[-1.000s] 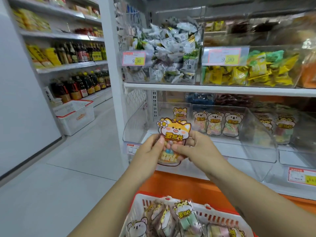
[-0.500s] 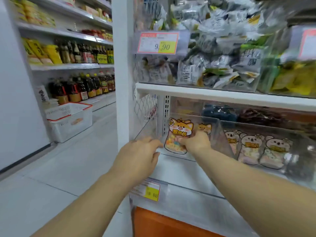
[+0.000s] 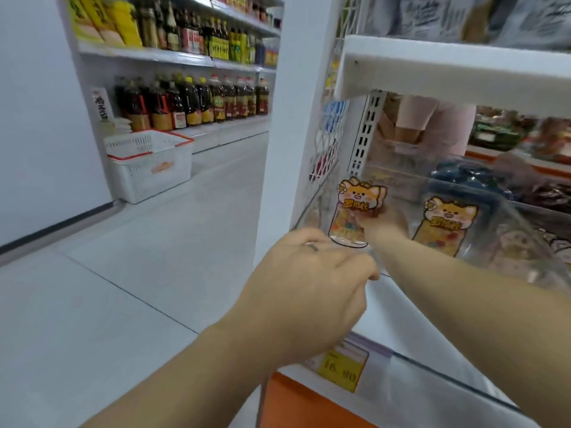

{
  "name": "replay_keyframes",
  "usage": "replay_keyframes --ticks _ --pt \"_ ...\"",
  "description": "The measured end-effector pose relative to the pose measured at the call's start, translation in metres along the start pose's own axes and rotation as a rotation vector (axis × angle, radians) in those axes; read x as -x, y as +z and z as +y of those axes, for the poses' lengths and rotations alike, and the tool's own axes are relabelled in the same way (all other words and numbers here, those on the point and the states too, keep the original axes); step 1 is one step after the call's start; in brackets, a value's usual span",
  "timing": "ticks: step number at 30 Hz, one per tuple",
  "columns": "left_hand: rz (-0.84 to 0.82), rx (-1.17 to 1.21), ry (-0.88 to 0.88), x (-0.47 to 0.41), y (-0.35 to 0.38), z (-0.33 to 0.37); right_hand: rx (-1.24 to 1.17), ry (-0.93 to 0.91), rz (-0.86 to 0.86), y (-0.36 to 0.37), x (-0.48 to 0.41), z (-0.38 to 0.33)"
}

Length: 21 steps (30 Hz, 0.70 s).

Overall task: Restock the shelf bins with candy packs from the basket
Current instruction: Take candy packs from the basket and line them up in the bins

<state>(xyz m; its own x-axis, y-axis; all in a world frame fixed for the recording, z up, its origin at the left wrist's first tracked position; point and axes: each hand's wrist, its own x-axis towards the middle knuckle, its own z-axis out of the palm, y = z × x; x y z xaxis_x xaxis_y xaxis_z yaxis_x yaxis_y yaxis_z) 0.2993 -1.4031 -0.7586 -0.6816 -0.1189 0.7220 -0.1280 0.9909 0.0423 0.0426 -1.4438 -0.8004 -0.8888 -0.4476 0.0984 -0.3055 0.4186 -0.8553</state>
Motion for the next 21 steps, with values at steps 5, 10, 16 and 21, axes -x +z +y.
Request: replay_keyframes --ticks 5,10,16,21 --pt "0.011 0.008 -0.005 -0.001 -0.001 0.0 -0.062 0.027 0.097 0.004 0.004 0.003" --pt "0.004 -0.016 -0.02 0.0 0.0 0.001 0.05 0.079 0.027 -0.001 0.011 0.004" --pt "0.014 -0.001 -0.022 0.0 0.001 0.001 0.139 0.064 0.012 -0.002 0.004 0.007" --pt "0.009 0.003 -0.029 0.002 0.002 0.0 0.205 0.011 -0.021 -0.006 -0.002 0.01"
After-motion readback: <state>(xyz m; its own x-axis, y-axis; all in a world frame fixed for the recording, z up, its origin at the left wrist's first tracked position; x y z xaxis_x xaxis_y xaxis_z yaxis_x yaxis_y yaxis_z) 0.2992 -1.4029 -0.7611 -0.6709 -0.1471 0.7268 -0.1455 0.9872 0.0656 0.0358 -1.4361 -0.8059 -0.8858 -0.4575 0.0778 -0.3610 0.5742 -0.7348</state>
